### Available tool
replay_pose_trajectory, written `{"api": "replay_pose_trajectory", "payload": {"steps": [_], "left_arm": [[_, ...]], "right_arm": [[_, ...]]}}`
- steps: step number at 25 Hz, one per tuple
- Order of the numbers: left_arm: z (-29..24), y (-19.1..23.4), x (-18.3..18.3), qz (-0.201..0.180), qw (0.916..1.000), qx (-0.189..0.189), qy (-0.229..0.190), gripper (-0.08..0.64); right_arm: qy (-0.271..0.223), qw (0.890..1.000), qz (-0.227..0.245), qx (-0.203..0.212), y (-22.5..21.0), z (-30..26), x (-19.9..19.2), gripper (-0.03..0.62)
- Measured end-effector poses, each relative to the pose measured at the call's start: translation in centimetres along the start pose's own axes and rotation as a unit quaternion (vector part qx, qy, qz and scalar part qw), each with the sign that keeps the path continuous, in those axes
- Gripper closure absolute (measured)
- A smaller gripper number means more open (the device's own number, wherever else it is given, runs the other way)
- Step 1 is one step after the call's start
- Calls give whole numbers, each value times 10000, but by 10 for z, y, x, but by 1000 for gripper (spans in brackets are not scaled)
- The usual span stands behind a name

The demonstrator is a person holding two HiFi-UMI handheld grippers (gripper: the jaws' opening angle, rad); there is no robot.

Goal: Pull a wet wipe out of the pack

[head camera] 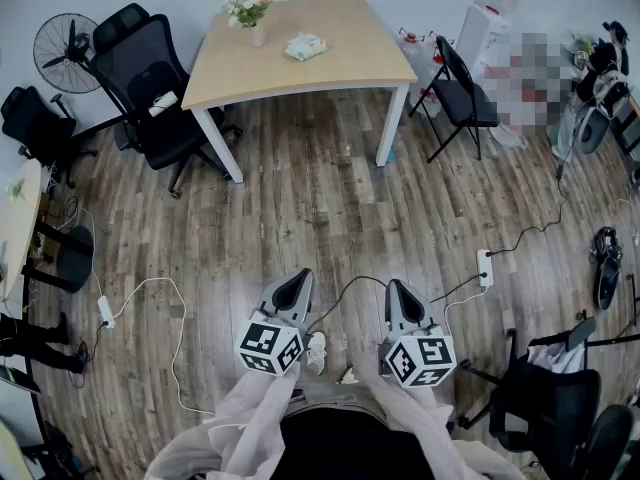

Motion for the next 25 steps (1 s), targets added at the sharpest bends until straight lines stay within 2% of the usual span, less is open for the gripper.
{"api": "replay_pose_trajectory", "payload": {"steps": [3,9,18,25], "left_arm": [[17,-21,-7,-73,10000,30,-4,551],[53,-52,-22,-123,9998,127,38,551],[87,-89,-46,-192,9997,116,10,551],[97,-99,-49,-127,9997,220,-49,551]], "right_arm": [[-27,10000,30,-22,-2,23,-1,581],[78,9986,524,55,-2,68,-10,580],[-48,9993,356,132,-3,117,-26,580],[36,9994,278,208,-1,127,-31,581]]}}
Point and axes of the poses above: the fingertips, and each gripper's own axes: z backward along the fingers, y to its left, x out of its top, the point moved 2 cm from there along z, backward along the fingers, and after that the axes turned 7 degrees about -y, right-handed, at the moved point
